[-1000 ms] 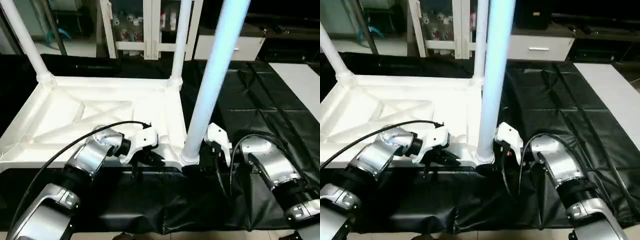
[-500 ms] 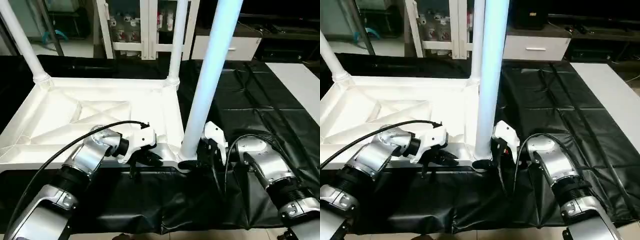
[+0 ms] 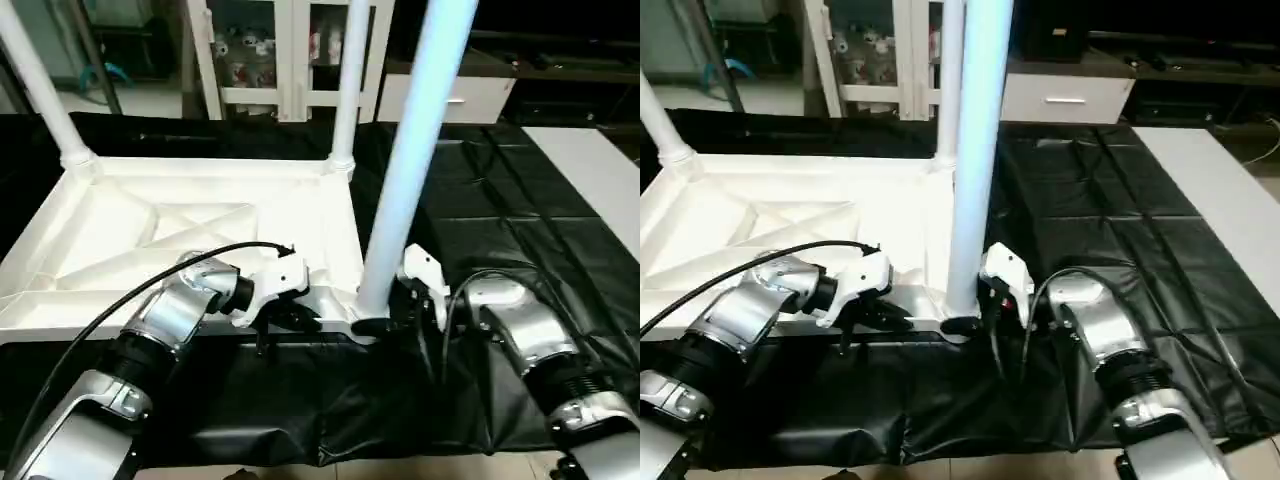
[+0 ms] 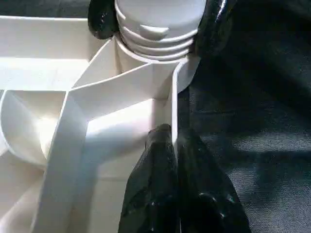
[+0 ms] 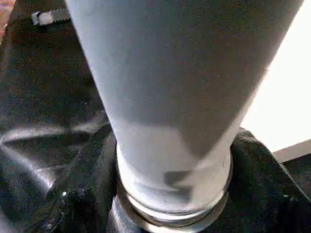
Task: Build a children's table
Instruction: Rotate leg to tighten
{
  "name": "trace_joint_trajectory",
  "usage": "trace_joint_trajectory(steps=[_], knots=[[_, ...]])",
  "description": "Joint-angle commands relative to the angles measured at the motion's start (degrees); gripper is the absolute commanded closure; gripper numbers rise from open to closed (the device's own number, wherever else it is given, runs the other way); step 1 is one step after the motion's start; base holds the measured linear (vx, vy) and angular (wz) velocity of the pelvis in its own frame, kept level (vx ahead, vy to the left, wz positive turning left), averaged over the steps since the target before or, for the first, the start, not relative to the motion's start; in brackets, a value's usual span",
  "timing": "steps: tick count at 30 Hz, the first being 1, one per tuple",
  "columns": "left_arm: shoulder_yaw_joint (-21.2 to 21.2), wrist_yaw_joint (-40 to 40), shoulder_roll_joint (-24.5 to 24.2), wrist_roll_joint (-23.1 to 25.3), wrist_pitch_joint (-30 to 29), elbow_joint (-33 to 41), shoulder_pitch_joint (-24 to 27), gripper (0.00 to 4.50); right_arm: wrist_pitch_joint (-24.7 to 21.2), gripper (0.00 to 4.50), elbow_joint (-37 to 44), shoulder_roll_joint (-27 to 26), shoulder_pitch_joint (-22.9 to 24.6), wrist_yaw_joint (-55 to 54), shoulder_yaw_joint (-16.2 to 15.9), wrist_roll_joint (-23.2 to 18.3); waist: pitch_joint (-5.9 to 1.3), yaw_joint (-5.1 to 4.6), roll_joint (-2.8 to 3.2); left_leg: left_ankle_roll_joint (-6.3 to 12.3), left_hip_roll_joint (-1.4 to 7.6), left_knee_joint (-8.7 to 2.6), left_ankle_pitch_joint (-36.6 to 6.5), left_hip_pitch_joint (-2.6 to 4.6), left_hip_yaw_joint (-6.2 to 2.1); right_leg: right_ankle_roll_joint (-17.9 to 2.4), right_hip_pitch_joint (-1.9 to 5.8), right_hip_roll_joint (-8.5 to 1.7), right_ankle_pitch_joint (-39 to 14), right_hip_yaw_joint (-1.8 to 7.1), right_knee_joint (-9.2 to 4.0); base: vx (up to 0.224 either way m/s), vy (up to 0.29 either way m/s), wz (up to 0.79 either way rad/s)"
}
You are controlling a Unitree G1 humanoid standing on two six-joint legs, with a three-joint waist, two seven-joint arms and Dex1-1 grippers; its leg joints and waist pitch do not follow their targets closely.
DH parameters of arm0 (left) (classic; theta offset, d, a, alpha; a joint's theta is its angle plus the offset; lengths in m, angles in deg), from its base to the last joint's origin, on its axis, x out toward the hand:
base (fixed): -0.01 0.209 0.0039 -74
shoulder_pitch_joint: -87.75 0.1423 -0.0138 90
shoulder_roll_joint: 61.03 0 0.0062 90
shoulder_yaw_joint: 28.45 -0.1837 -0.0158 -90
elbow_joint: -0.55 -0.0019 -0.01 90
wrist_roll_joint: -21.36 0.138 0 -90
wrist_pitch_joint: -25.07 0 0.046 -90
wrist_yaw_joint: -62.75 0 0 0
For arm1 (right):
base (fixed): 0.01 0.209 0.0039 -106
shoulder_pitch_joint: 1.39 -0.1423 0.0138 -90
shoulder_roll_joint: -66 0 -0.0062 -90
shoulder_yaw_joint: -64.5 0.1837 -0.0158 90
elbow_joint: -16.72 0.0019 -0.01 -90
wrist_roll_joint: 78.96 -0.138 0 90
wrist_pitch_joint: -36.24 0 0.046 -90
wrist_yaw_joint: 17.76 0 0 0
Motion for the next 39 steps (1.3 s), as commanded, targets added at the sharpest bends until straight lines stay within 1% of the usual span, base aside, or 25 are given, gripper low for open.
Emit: trace_joint_trajectory(steps=[1,2,3,4,6,8,9,12,14,15,17,18,19,20,21,22,25,28,29,30,31,32,34,36,39], knots=[[-2.36,0.00,1.28,0.90,-1.12,-1.57,1.33,4.50,-0.63,1.77,-1.99,-1.41,-1.03,-6.34,1.90,-0.03,-2.51,0.05,0.21,0.09,3.33,-5.32,-15.44,0.39,-1.72,-14.44,2.26,-4.00,-12.68,2.07,-4.14,0.000,0.000,0.00],[-2.14,0.33,1.46,0.78,-1.15,-1.74,1.29,4.50,-0.82,1.77,-2.24,-1.78,-1.02,-6.96,2.48,-0.50,-2.46,0.01,0.16,-0.34,3.36,-5.44,-16.23,0.46,-1.88,-13.91,2.29,-4.07,-14.42,2.02,-4.32,0.000,0.000,0.00],[-0.44,2.82,2.99,-0.19,-0.94,-3.18,0.85,4.50,-1.81,1.77,-3.95,-4.35,-0.87,-11.57,6.37,-3.44,-2.49,-0.31,0.31,-1.10,3.33,-5.58,-17.81,0.66,-2.03,-12.74,2.10,-4.18,-17.58,2.12,-4.62,0.000,0.000,0.00],[0.00,3.55,3.46,-0.42,-0.99,-3.57,0.71,4.50,-2.00,1.77,-4.21,-4.86,-0.76,-12.40,7.19,-4.12,-2.43,-0.46,0.37,-1.41,3.34,-5.63,-18.35,0.83,-2.02,-12.69,1.88,-4.17,-18.12,2.18,-4.80,0.000,0.000,0.00],[0.67,4.83,4.32,-0.72,-0.93,-4.49,0.37,4.50,-1.66,1.77,-4.82,-5.98,-0.47,-14.75,8.58,-4.98,-2.59,-0.81,0.30,-1.74,3.30,-5.65,-18.52,0.90,-2.10,-12.60,1.84,-3.98,-17.03,2.12,-4.74,0.000,0.000,0.00],[1.13,7.09,5.49,-0.42,-0.68,-6.21,-0.39,4.50,-0.80,1.77,-5.35,-7.62,0.22,-17.10,9.86,-5.85,-2.57,-0.97,0.60,-1.59,3.25,-5.63,-18.40,0.89,-2.01,-12.75,1.72,-3.90,-16.08,2.17,-4.76,0.000,0.000,0.00],[1.32,8.80,6.39,-0.02,-0.63,-7.49,-1.00,4.50,-0.10,1.77,-5.99,-9.02,0.68,-18.83,10.88,-6.33,-2.72,-1.03,0.47,-1.47,3.23,-5.54,-17.36,0.86,-1.94,-13.32,1.84,-3.88,-13.42,2.21,-4.53,0.000,0.000,0.00],[1.41,13.02,8.33,1.42,-0.60,-9.77,-2.27,4.50,2.18,1.77,-6.74,-11.20,1.44,-22.40,10.82,-4.95,-2.86,-0.97,0.34,-0.60,3.09,-5.27,-14.70,0.90,-1.67,-14.17,1.95,-3.74,-9.24,2.17,-4.25,0.000,0.000,0.00],[1.69,16.13,9.68,2.45,-1.05,-11.08,-3.11,4.50,3.31,1.77,-8.20,-12.61,1.03,-26.94,10.95,-3.42,-2.82,-1.03,0.37,-0.51,3.07,-5.30,-14.16,0.84,-1.60,-14.41,1.92,-3.77,-8.89,2.16,-4.27,0.000,0.000,0.00],[2.23,21.63,11.76,4.07,-1.50,-13.28,-4.52,4.50,4.47,1.77,-10.97,-14.61,-0.12,-34.47,11.50,-1.30,-2.70,-1.01,0.51,-0.73,3.09,-5.41,-14.85,0.88,-1.67,-14.21,1.91,-3.77,-10.16,2.14,-4.41,0.000,0.000,0.00],[2.23,21.63,11.76,4.07,-1.50,-13.28,-4.52,4.50,4.47,1.78,-10.97,-14.61,-0.12,-34.47,11.50,-1.30,-2.58,-1.11,0.50,-1.56,3.06,-5.63,-17.16,1.07,-1.83,-13.26,1.87,-3.84,-14.00,2.11,-4.83,0.000,0.000,0.00],[2.76,25.05,12.96,4.67,-2.42,-14.75,-5.50,4.50,5.00,1.78,-12.86,-15.63,-1.09,-39.34,11.54,0.08,-2.59,-1.11,0.79,-1.83,3.11,-5.67,-17.68,1.00,-1.93,-12.79,1.77,-3.87,-14.78,2.19,-4.81,0.000,0.000,0.00],[2.76,25.05,12.96,4.67,-2.42,-14.75,-5.50,4.50,5.00,1.78,-12.86,-15.63,-1.09,-39.34,11.54,0.08,-2.52,-1.25,0.65,-2.02,3.09,-5.79,-18.82,1.11,-1.96,-12.39,1.67,-3.78,-15.58,2.19,-5.01,0.000,0.000,0.00],[3.72,32.15,14.72,5.81,-3.11,-17.78,-7.45,4.50,4.97,1.78,-16.45,-17.18,-3.26,-46.85,11.52,1.93,-2.57,-1.15,0.96,-2.04,3.03,-5.80,-19.21,1.10,-2.05,-12.28,1.73,-3.84,-15.83,2.19,-5.03,0.000,0.000,0.00],[4.00,35.48,15.37,6.48,-3.13,-19.20,-8.33,4.50,4.77,1.78,-18.20,-17.91,-4.41,-50.59,11.54,2.71,-2.50,-1.59,0.96,-3.08,2.91,-5.88,-19.72,1.26,-2.00,-12.14,1.36,-3.56,-16.22,2.20,-5.08,0.000,0.000,0.00],[4.19,37.98,15.83,7.00,-3.08,-20.25,-8.98,4.50,4.60,1.78,-19.51,-18.44,-5.27,-53.37,11.56,3.27,-2.49,-1.48,0.85,-3.17,2.84,-5.82,-20.48,1.34,-2.07,-11.72,1.35,-3.67,-17.65,2.20,-5.22,0.000,0.000,0.00],[5.21,42.95,16.75,7.39,-1.86,-22.45,-10.24,4.50,4.87,1.78,-21.85,-19.64,-7.14,-60.38,12.27,4.37,-2.60,-1.21,0.63,-2.64,2.82,-5.88,-19.71,1.11,-2.14,-10.87,1.49,-3.79,-17.22,2.27,-5.33,0.000,0.000,0.00],[6.29,46.07,17.46,7.46,-0.33,-24.05,-10.97,4.50,6.98,1.78,-23.21,-20.55,-8.19,-66.33,12.95,5.81,-2.92,-1.01,0.67,-1.50,2.70,-5.63,-15.98,0.89,-1.84,-11.60,1.66,-3.60,-10.62,2.24,-4.75,0.000,0.000,0.00],[6.78,46.56,17.73,7.30,0.24,-24.32,-10.94,4.50,8.32,1.78,-23.56,-21.34,-8.53,-67.20,13.66,5.59,-2.94,-0.89,-0.42,-0.34,2.58,-5.50,-14.26,0.70,-1.61,-11.85,2.00,-3.52,-8.51,2.16,-4.64,0.000,0.000,0.00],[6.86,46.68,17.80,7.27,0.36,-24.47,-10.98,4.50,8.60,1.78,-23.74,-21.48,-8.63,-67.38,13.77,5.55,-3.00,-0.57,0.15,0.56,2.60,-5.42,-12.56,0.66,-1.64,-12.16,2.07,-3.75,-7.42,2.20,-4.42,0.000,0.000,0.00],[7.15,46.90,18.00,7.11,0.74,-24.86,-11.00,4.50,9.76,1.78,-24.32,-22.05,-9.02,-67.69,14.36,5.13,-2.95,-0.60,0.21,0.89,2.61,-5.39,-12.33,0.61,-1.59,-12.21,2.02,-3.78,-7.36,2.20,-4.47,0.000,0.000,0.00],[7.38,46.14,17.93,6.74,0.64,-24.40,-10.48,4.50,11.06,1.78,-24.40,-22.63,-9.27,-66.21,15.54,3.67,-2.94,-0.49,-0.14,1.48,2.65,-5.38,-12.15,0.58,-1.56,-12.43,2.12,-3.90,-7.90,2.17,-4.42,0.000,0.000,0.00],[7.54,45.42,17.83,6.42,0.51,-23.96,-10.04,4.50,12.07,1.78,-24.43,-23.06,-9.47,-64.86,16.52,2.41,-2.76,-0.44,0.07,1.80,2.79,-5.59,-12.99,0.61,-1.63,-12.15,2.04,-3.83,-9.82,2.13,-4.67,0.000,0.000,0.00],[7.33,43.78,17.29,6.20,0.62,-23.25,-9.39,4.50,13.51,1.22,-23.75,-22.63,-9.56,-62.67,16.53,2.08,-2.81,-0.45,0.11,1.71,2.88,-5.63,-13.24,0.58,-1.67,-12.11,2.07,-3.87,-9.96,2.14,-4.64,0.000,0.000,0.00],[6.47,40.65,15.97,6.04,1.79,-22.55,-8.63,4.50,14.75,0.99,-22.10,-21.07,-9.88,-58.91,16.02,1.72,-2.85,-0.64,0.32,2.28,2.84,-5.58,-12.80,0.29,-1.73,-12.42,2.27,-3.86,-7.98,2.09,-4.44,0.000,0.000,0.00]])
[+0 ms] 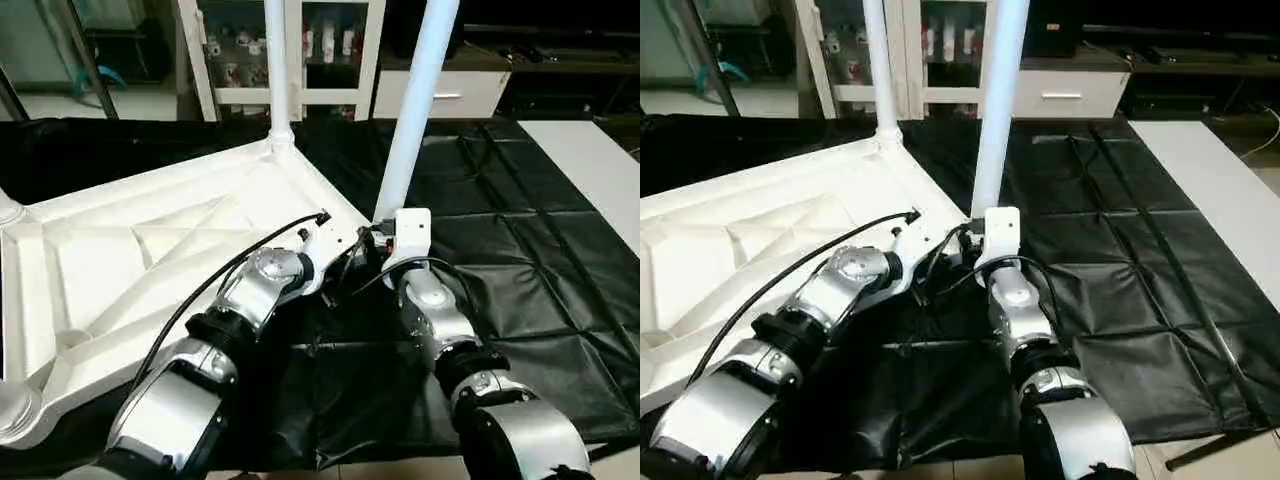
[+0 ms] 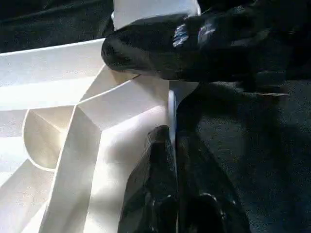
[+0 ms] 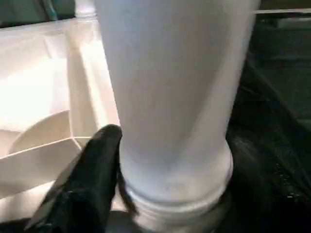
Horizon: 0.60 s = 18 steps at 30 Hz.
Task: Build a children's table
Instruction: Rotate leg to tighten
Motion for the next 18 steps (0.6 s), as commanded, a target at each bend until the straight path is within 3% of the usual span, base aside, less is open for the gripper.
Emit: trace_joint_trajectory(steps=[1,2,4,7,8,9,11,13,14,15,18], knots=[[0.67,0.10,-1.60,-0.18,1.47,-1.56,2.56,4.50,1.22,0.99,1.91,0.83,-0.32,4.97,-1.03,-0.71,-3.00,0.25,-0.49,2.66,3.03,-4.62,-12.41,-0.17,-1.73,-12.53,2.58,-3.81,-7.50,2.04,-3.81,0.000,0.000,0.00],[0.07,-2.46,-2.43,-0.14,2.08,-0.94,2.95,4.50,1.31,0.90,3.20,2.33,-0.31,8.31,-0.81,-1.20,-3.10,0.15,-0.24,3.02,3.04,-4.51,-11.27,-0.25,-1.79,-12.72,2.68,-3.80,-6.45,1.94,-3.67,0.000,0.000,0.00],[-0.73,-6.31,-3.51,-0.35,2.49,0.35,3.59,4.50,-0.52,0.67,5.25,4.42,0.16,14.29,-1.25,-1.98,-3.25,0.25,-0.36,4.99,3.05,-3.88,-8.47,-0.08,-1.53,-14.38,2.78,-3.74,-1.45,1.90,-3.20,0.000,0.000,0.00],[-2.18,-12.29,-5.34,-0.54,3.33,2.47,4.65,4.50,-3.22,0.44,8.53,7.94,1.51,24.75,-3.00,-2.51,-3.23,0.43,-0.14,6.94,3.07,-3.54,-6.72,-0.06,-1.36,-15.69,2.80,-3.61,1.30,1.79,-2.96,0.000,0.000,0.00],[-3.65,-17.64,-7.02,-0.99,3.83,4.66,5.80,4.50,-4.67,0.34,11.14,11.49,3.43,33.38,-6.58,-1.08,-3.20,0.48,-0.14,7.13,3.08,-3.55,-7.14,0.10,-1.29,-16.15,2.76,-3.48,1.06,1.72,-3.02,0.000,0.000,0.00],[-4.07,-19.12,-7.48,-1.14,4.06,5.29,6.14,4.50,-4.82,0.26,11.73,12.41,3.95,35.41,-7.52,-0.61,-3.11,0.77,0.08,6.96,3.29,-3.56,-7.58,0.05,-1.31,-16.30,2.84,-3.49,0.52,1.63,-3.04,0.000,0.000,0.00],[-6.62,-29.03,-10.62,-3.11,3.61,10.28,8.55,4.50,-5.97,0.11,15.50,17.06,6.78,45.23,-11.29,0.15,-3.12,1.16,-0.07,6.17,3.55,-3.59,-8.03,0.21,-1.26,-16.84,2.92,-3.39,-0.13,1.51,-2.92,0.000,0.000,0.00],[-7.54,-32.43,-11.84,-3.92,3.36,12.19,9.44,4.50,-6.26,0.04,16.75,18.43,7.63,48.13,-12.08,-0.09,-3.11,1.57,0.12,5.74,3.75,-3.61,-8.56,0.39,-1.09,-17.23,2.59,-3.42,-0.58,1.60,-2.93,0.000,0.000,0.00],[-8.46,-36.06,-13.34,-4.61,1.75,14.52,10.40,4.50,-7.50,0.04,18.73,20.22,8.63,52.05,-12.76,-0.62,-3.19,1.81,0.05,5.55,3.78,-3.53,-8.62,0.35,-1.09,-17.48,2.56,-3.41,-0.12,1.67,-2.58,0.000,0.000,0.00],[-9.25,-38.83,-14.59,-4.76,0.92,16.05,11.03,4.50,-9.49,0.04,20.56,21.74,9.39,55.45,-13.51,-0.95,-3.03,1.78,-0.42,5.76,3.81,-3.66,-8.82,0.33,-1.00,-17.43,2.51,-3.35,-0.87,1.67,-2.70,0.000,0.000,0.00],[-10.64,-42.31,-16.44,-4.48,-1.02,18.10,11.69,4.50,-12.95,0.04,23.93,23.86,10.56,60.87,-15.13,-2.06,-2.85,2.06,-0.33,5.26,3.88,-3.88,-9.47,0.43,-1.15,-16.60,2.52,-3.50,-4.09,1.78,-2.99,0.000,0.000,0.00]])
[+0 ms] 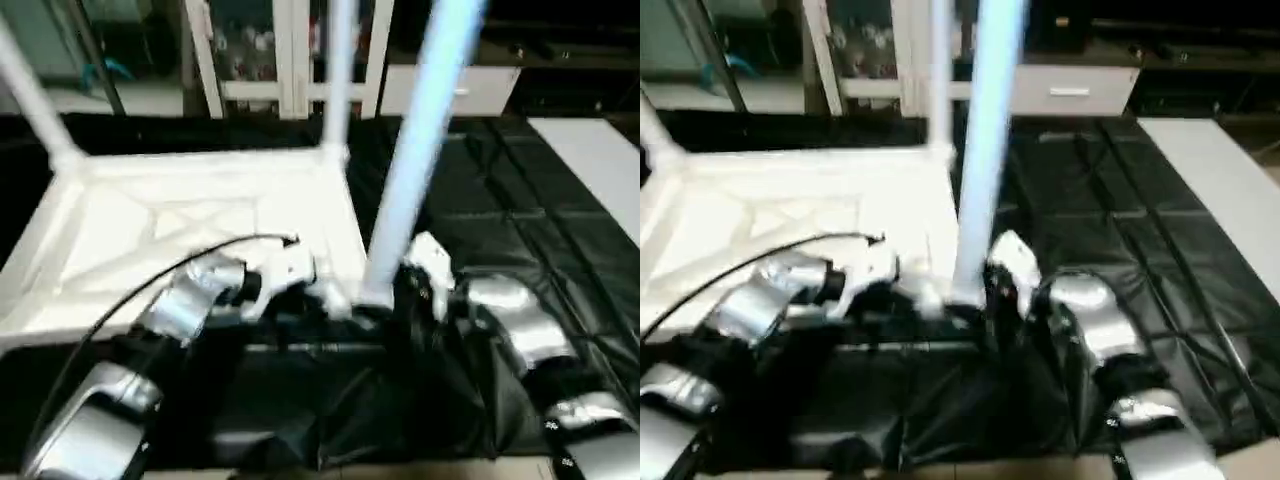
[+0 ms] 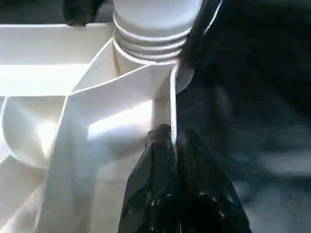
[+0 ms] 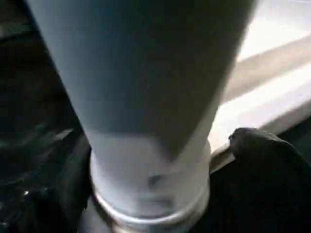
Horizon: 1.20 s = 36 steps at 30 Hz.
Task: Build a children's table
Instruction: Rotate leg to tighten
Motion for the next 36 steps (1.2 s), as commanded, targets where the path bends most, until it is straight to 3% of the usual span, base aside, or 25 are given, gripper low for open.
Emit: trace_joint_trajectory(steps=[1,3,5,6,9,13,23,30,36], knots=[[-4.92,-5.19,-0.77,1.69,-2.01,-0.62,2.45,4.50,-2.29,0.04,1.28,1.19,0.61,2.25,-0.62,-0.31,-2.99,0.15,-0.07,4.84,3.67,-3.95,-9.79,0.65,-1.12,-16.50,2.47,-3.58,-4.62,2.06,-2.97,0.000,0.000,0.00],[-5.95,-7.20,-2.17,2.20,-3.10,1.48,2.94,4.50,-4.78,0.04,4.05,2.32,0.83,5.75,-1.74,-1.31,-3.00,0.34,-1.19,4.32,3.71,-4.02,-9.74,0.68,-1.17,-15.91,2.63,-3.80,-6.44,2.11,-3.04,0.000,0.000,0.00],[-5.81,-6.91,-2.08,2.16,-3.22,1.82,3.03,4.50,-4.94,0.04,4.25,2.34,0.68,6.38,-1.95,-1.34,-2.98,0.34,-0.90,3.94,3.63,-4.02,-9.30,0.68,-1.15,-15.76,2.42,-3.81,-6.77,2.12,-3.11,0.000,0.000,0.00],[-5.57,-6.20,-1.68,2.18,-3.19,1.82,3.00,4.50,-4.15,0.04,3.55,2.22,0.11,7.15,-2.48,-0.70,-3.00,0.31,-1.24,3.54,3.60,-4.02,-9.50,0.75,-1.13,-15.75,2.38,-3.80,-6.99,2.10,-3.14,0.000,0.000,0.00],[-5.35,-5.35,-1.49,2.18,-3.86,2.66,3.13,4.50,-5.23,0.04,3.66,2.20,-0.40,8.19,-2.60,-0.36,-3.09,0.36,-1.35,3.01,3.53,-4.00,-9.24,0.83,-1.15,-15.78,2.43,-3.72,-6.16,2.08,-2.98,0.000,0.000,0.00],[-5.32,-4.79,-1.28,2.14,-4.60,3.08,3.03,4.50,-6.29,0.20,3.54,1.72,-0.98,8.95,-2.04,-1.21,-3.23,0.52,-1.45,3.82,3.41,-3.67,-7.12,0.78,-1.06,-16.40,2.53,-3.69,-2.99,2.03,-2.63,0.000,0.000,0.00],[-5.59,-4.51,-0.92,2.73,-4.49,2.50,2.85,4.50,-6.88,0.98,4.74,1.42,0.03,10.21,-0.65,-3.22,-3.28,0.53,-0.81,3.13,3.42,-3.64,-8.63,0.83,-1.17,-16.65,2.57,-3.60,-3.79,2.01,-2.69,0.000,0.000,0.00],[-5.74,-4.34,-0.41,3.14,-4.20,1.92,2.41,4.50,-7.49,1.72,5.62,2.17,1.26,11.39,-1.21,-3.12,-3.45,0.91,-0.62,3.14,3.33,-3.42,-7.73,0.90,-1.14,-17.16,2.66,-3.49,-1.00,1.97,-2.42,0.000,0.000,0.00],[-6.00,-4.39,-0.49,3.88,-3.49,1.23,2.36,4.50,-6.07,1.88,5.01,3.62,1.77,11.90,-2.83,-0.88,-3.43,1.15,-0.54,2.43,3.32,-3.49,-9.25,0.97,-1.17,-16.85,2.67,-3.48,-2.23,1.98,-2.60,0.000,0.000,0.00]])
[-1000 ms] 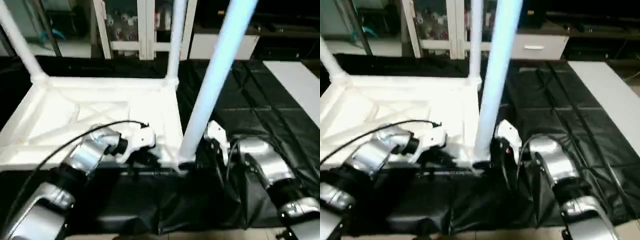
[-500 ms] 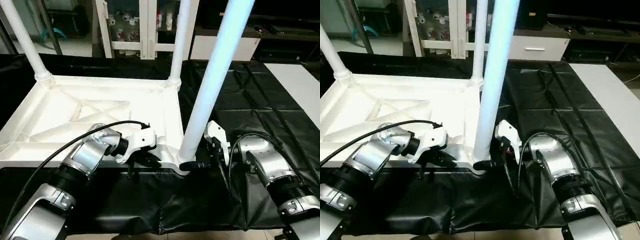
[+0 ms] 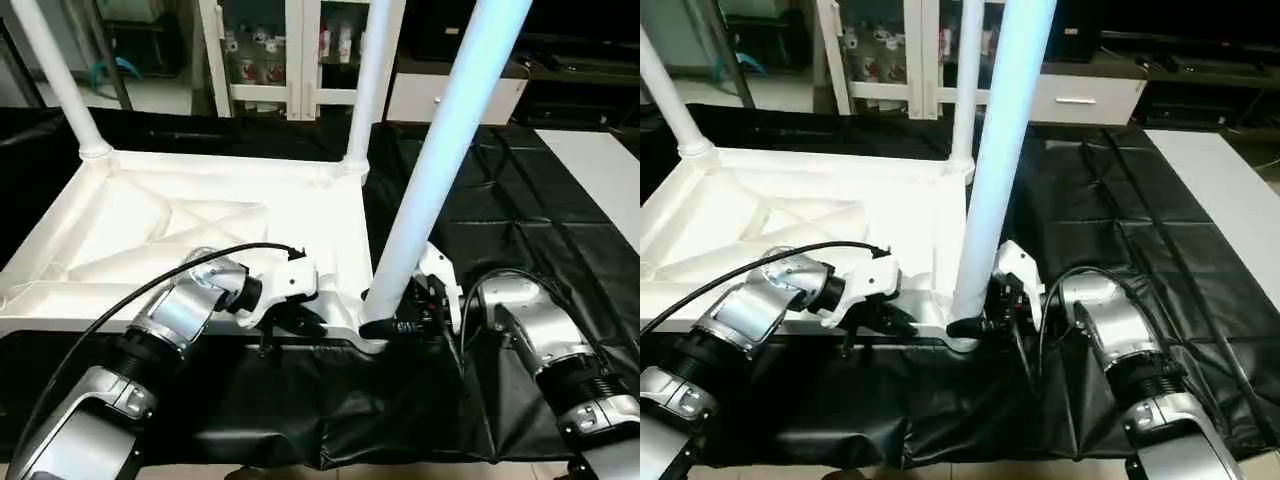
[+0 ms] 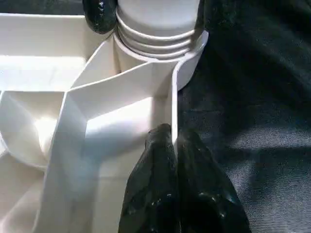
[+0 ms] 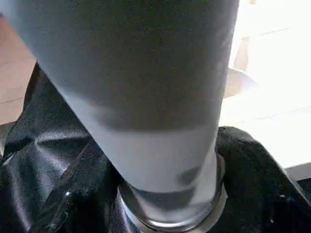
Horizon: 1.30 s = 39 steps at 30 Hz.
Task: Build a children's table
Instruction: Rotate leg to tighten
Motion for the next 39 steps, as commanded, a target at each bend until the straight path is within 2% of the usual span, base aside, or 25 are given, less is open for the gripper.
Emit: trace_joint_trajectory(steps=[1,7,10,12,13,14,15,16,18,20,22,23,24,25,26,28,30,31,32,33,34,35,36,37,39], knots=[[-4.14,-0.84,0.15,2.67,-0.57,-2.61,1.85,4.50,0.88,1.89,0.06,1.48,1.02,1.28,-1.50,2.43,-3.21,-0.18,0.34,2.48,3.33,-3.85,-9.58,0.84,-1.20,-16.74,2.57,-3.45,-2.75,1.98,-3.01,0.000,0.000,0.00],[-3.37,1.78,1.15,3.06,0.01,-3.99,1.47,4.50,2.34,1.90,-1.57,-0.01,0.81,-2.34,-0.92,3.23,-3.08,-0.22,0.38,1.79,3.39,-4.07,-11.37,0.92,-1.29,-16.24,2.49,-3.49,-5.12,2.02,-3.26,0.000,0.000,0.00],[-1.31,8.31,3.89,3.40,0.20,-7.38,-0.30,4.50,3.74,1.91,-6.67,-3.35,-0.49,-13.88,1.06,5.26,-2.50,-0.68,0.23,0.24,3.29,-4.65,-16.10,1.05,-1.40,-14.84,2.14,-3.77,-12.94,2.22,-4.23,0.000,0.000,0.00],[0.80,14.08,6.47,3.18,0.36,-10.63,-2.16,4.50,1.80,1.91,-10.53,-6.52,-1.46,-23.03,3.39,5.13,-2.11,-1.31,-0.04,-1.89,3.20,-5.03,-21.75,1.90,-1.98,-11.35,1.79,-4.33,-25.01,2.29,-5.54,0.000,0.000,0.00],[1.41,15.70,7.18,3.05,0.39,-11.53,-2.70,4.50,1.25,1.91,-11.27,-7.41,-1.59,-24.94,4.11,4.75,-1.91,-1.64,0.11,-2.33,3.12,-5.12,-23.10,1.95,-2.11,-10.78,1.54,-4.17,-27.02,2.28,-5.57,-0.052,0.002,-0.02],[1.95,17.12,7.82,2.92,0.37,-12.33,-3.19,4.50,0.83,1.91,-11.85,-8.17,-1.68,-26.53,4.65,4.47,-1.79,-2.13,0.15,-2.85,3.07,-5.44,-25.56,1.96,-2.58,-8.85,1.58,-4.25,-31.55,2.06,-6.06,-0.052,0.002,-0.02],[2.30,18.08,8.25,2.84,0.40,-12.92,-3.55,4.50,0.68,1.91,-12.23,-8.68,-1.75,-27.85,4.85,4.54,-1.85,-2.43,-0.08,-2.84,3.09,-5.61,-27.00,1.89,-3.05,-6.89,1.78,-4.46,-34.87,1.82,-6.39,-0.054,0.015,-0.10],[2.89,19.87,9.05,2.76,0.44,-13.94,-4.22,4.50,0.49,1.91,-12.95,-9.63,-1.92,-30.68,5.19,4.82,-1.82,-2.52,-0.13,-2.71,3.09,-5.70,-26.91,1.68,-3.19,-6.16,1.88,-4.51,-35.63,1.81,-6.52,0.000,0.000,0.00],[3.75,23.42,10.64,2.78,0.49,-15.90,-5.58,4.50,0.10,1.91,-14.75,-11.81,-2.66,-37.57,6.27,5.15,-2.22,-3.09,0.13,-2.69,2.99,-6.00,-25.44,1.59,-3.30,-6.15,1.92,-4.40,-32.64,1.70,-6.59,0.000,0.000,0.00],[4.37,26.30,11.97,2.93,0.56,-17.53,-6.67,4.50,-0.13,1.91,-16.50,-13.56,-3.51,-42.86,7.22,5.38,-2.20,-3.48,0.27,-2.70,3.05,-6.15,-25.36,1.59,-3.22,-7.07,1.84,-4.22,-29.58,1.64,-6.58,0.000,0.000,0.00],[5.65,32.37,14.55,3.72,1.09,-21.46,-8.94,4.50,-0.14,1.91,-21.11,-17.22,-6.05,-54.38,9.74,5.46,-2.18,-3.80,0.53,-2.82,2.91,-6.10,-25.75,1.76,-2.99,-8.11,1.46,-4.06,-27.73,1.74,-6.54,0.000,0.000,0.00],[5.65,32.37,14.55,3.72,1.09,-21.46,-8.94,4.50,-0.14,1.91,-21.11,-17.22,-6.05,-54.38,9.74,5.46,-2.21,-4.00,0.64,-3.17,2.84,-6.10,-26.02,1.86,-2.98,-8.43,1.30,-4.03,-27.51,1.76,-6.50,0.000,0.000,0.00],[6.07,34.65,15.50,4.27,1.61,-23.27,-9.90,4.50,0.10,1.91,-23.14,-18.76,-7.30,-59.69,11.11,5.37,-2.41,-4.14,0.78,-3.34,2.89,-6.21,-25.37,1.56,-3.11,-8.63,1.80,-4.06,-24.95,1.69,-6.30,0.000,0.000,0.00],[6.19,35.71,15.85,4.56,1.96,-24.06,-10.31,4.50,0.28,1.91,-24.04,-19.50,-7.92,-62.59,11.91,5.22,-2.35,-4.20,1.03,-3.51,2.88,-6.20,-25.25,1.67,-2.96,-8.86,1.50,-3.99,-23.92,1.83,-6.39,0.000,0.000,0.00],[6.24,36.44,16.07,4.79,2.23,-24.62,-10.60,4.50,0.44,1.91,-24.66,-20.03,-8.38,-64.76,12.54,5.10,-2.44,-4.32,0.81,-3.56,2.81,-6.07,-25.50,1.96,-2.75,-9.47,1.32,-3.79,-22.15,1.89,-6.29,0.000,0.000,0.00],[6.29,39.47,16.73,5.66,3.32,-26.78,-11.71,4.50,2.40,1.91,-27.11,-21.82,-10.19,-73.58,14.24,5.13,-2.56,-4.39,1.17,-3.36,2.71,-6.03,-24.28,1.81,-2.54,-10.22,1.44,-3.84,-19.62,2.10,-6.05,0.000,0.000,0.00],[6.15,40.67,17.01,5.87,3.78,-28.14,-12.37,4.50,5.14,1.91,-28.77,-23.29,-11.68,-77.59,13.72,6.24,-2.77,-4.34,1.02,-3.00,2.68,-5.85,-21.68,1.75,-2.23,-11.09,1.55,-3.81,-15.81,2.16,-5.73,0.000,0.000,0.00],[6.12,40.76,16.94,5.87,3.83,-28.31,-12.42,4.50,6.33,1.91,-28.87,-24.31,-12.21,-75.71,14.22,5.15,-2.81,-4.25,0.99,-2.69,2.65,-5.78,-20.86,1.63,-2.15,-11.25,1.65,-3.80,-14.76,2.15,-5.63,0.000,0.000,0.00],[6.22,41.04,17.02,5.96,4.12,-28.92,-12.64,4.50,7.29,1.91,-29.28,-25.12,-12.73,-74.56,14.83,4.41,-2.90,-4.04,0.63,-1.56,2.70,-5.61,-19.30,1.58,-1.94,-11.69,1.73,-3.85,-13.00,2.19,-5.44,0.000,0.000,0.00],[6.29,41.14,17.00,5.99,4.25,-29.11,-12.70,4.50,7.82,1.91,-29.29,-25.46,-12.89,-74.06,15.16,4.04,-2.98,-4.06,0.76,-0.78,2.71,-5.48,-17.69,1.39,-1.80,-12.20,1.90,-3.80,-11.20,2.21,-5.24,0.056,-0.017,0.05],[6.55,41.38,16.82,6.16,4.73,-29.69,-12.80,4.50,10.08,1.91,-28.92,-26.15,-13.34,-71.69,15.67,3.30,-3.05,-4.06,0.47,-0.27,2.70,-5.41,-16.89,1.31,-1.69,-12.46,1.99,-3.74,-10.23,2.17,-5.13,0.061,-0.021,0.05],[6.63,41.35,16.60,6.26,4.98,-29.81,-12.75,4.50,11.50,1.91,-28.34,-26.26,-13.42,-69.90,15.68,3.05,-3.35,-3.84,0.30,0.71,2.65,-5.10,-14.21,1.31,-1.57,-13.23,2.20,-3.80,-7.02,2.14,-4.64,0.061,-0.021,0.05],[6.71,41.23,16.42,6.25,5.10,-29.76,-12.63,4.50,13.07,1.91,-27.46,-26.11,-13.22,-68.32,15.78,2.78,-3.67,-3.64,0.33,2.08,2.58,-4.75,-9.53,0.88,-1.50,-14.07,2.70,-3.73,-1.39,2.08,-3.88,0.050,-0.021,0.03],[6.76,41.15,16.32,6.23,5.17,-29.73,-12.56,4.50,14.10,1.56,-26.88,-26.02,-13.06,-67.38,15.90,2.58,-4.01,-3.40,0.27,3.96,2.47,-4.15,-4.16,0.62,-1.37,-15.05,2.81,-3.57,5.52,1.95,-3.01,0.000,0.000,0.00],[6.69,40.63,16.12,6.34,6.20,-30.48,-12.67,4.50,16.39,1.21,-26.17,-25.37,-13.05,-65.30,15.53,2.53,-3.93,-2.99,0.13,6.74,2.26,-3.61,-0.84,0.49,-1.03,-16.40,2.58,-3.41,10.02,1.83,-2.69,0.000,0.000,0.00]])
